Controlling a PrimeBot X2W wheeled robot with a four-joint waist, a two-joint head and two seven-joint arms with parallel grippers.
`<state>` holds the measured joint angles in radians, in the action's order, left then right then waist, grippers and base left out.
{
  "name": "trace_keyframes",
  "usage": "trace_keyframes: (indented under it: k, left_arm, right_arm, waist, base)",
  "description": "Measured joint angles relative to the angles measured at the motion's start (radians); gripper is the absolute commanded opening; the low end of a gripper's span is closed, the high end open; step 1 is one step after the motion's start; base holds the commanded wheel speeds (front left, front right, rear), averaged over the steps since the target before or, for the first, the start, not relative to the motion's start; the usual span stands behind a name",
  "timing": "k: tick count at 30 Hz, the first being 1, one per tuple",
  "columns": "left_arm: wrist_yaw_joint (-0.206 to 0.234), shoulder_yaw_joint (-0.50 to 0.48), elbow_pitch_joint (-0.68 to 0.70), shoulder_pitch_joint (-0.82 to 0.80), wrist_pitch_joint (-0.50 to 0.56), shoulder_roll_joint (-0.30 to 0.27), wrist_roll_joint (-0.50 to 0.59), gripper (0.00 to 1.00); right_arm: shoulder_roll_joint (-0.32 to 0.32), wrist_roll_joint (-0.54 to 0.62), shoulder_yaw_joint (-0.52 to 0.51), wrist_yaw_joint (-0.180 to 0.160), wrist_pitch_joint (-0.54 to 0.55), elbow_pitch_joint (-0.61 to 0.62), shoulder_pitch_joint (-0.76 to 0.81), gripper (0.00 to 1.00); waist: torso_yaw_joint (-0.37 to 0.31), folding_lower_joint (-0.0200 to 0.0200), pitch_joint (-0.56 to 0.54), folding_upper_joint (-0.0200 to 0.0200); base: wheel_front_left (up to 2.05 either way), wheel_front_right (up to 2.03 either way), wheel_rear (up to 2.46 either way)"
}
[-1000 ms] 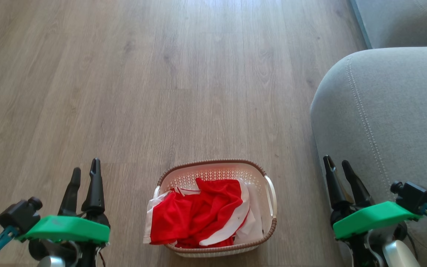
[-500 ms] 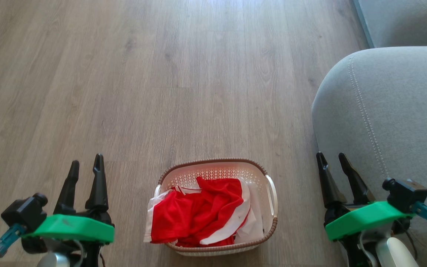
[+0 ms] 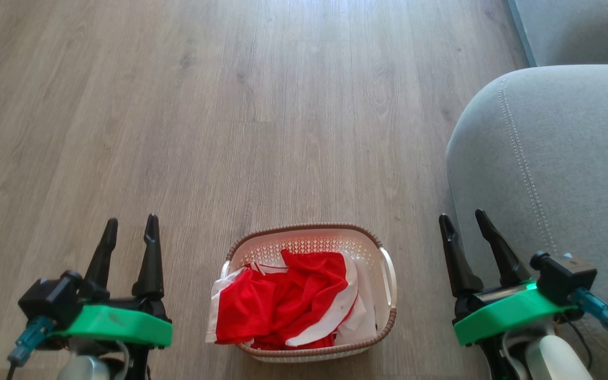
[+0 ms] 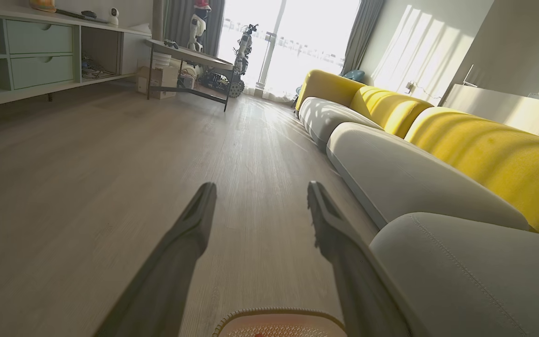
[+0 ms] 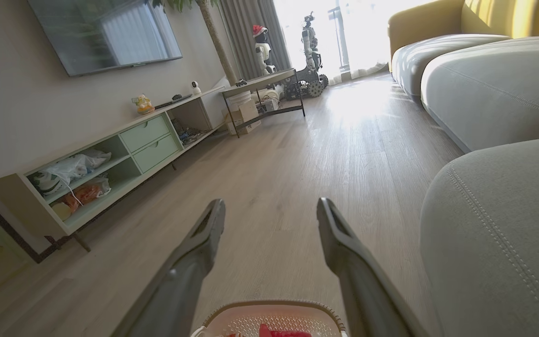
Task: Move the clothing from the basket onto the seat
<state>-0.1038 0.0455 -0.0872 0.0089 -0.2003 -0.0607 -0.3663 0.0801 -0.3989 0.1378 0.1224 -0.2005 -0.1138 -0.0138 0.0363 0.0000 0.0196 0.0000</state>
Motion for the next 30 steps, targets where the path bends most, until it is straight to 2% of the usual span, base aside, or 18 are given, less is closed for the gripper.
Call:
trace_keyframes:
  k: [18, 30]
  left_arm:
    - [-0.002, 0.005, 0.042, 0.0, -0.049, -0.001, 0.195, 1.0]
    - [-0.003, 0.005, 0.043, 0.0, -0.049, -0.001, 0.197, 1.0]
  right_arm:
    - [0.007, 0.204, 0.03, 0.001, -0.052, 0.042, -0.019, 1.0]
    - [0.007, 0.206, 0.027, 0.001, -0.052, 0.042, -0.019, 1.0]
  waist:
    - [0.008, 0.0, 0.012, 0.0]
    - [0.005, 0.0, 0.021, 0.0]
  base:
    - [0.0, 0.0, 0.0]
    - [0.0, 0.0, 0.0]
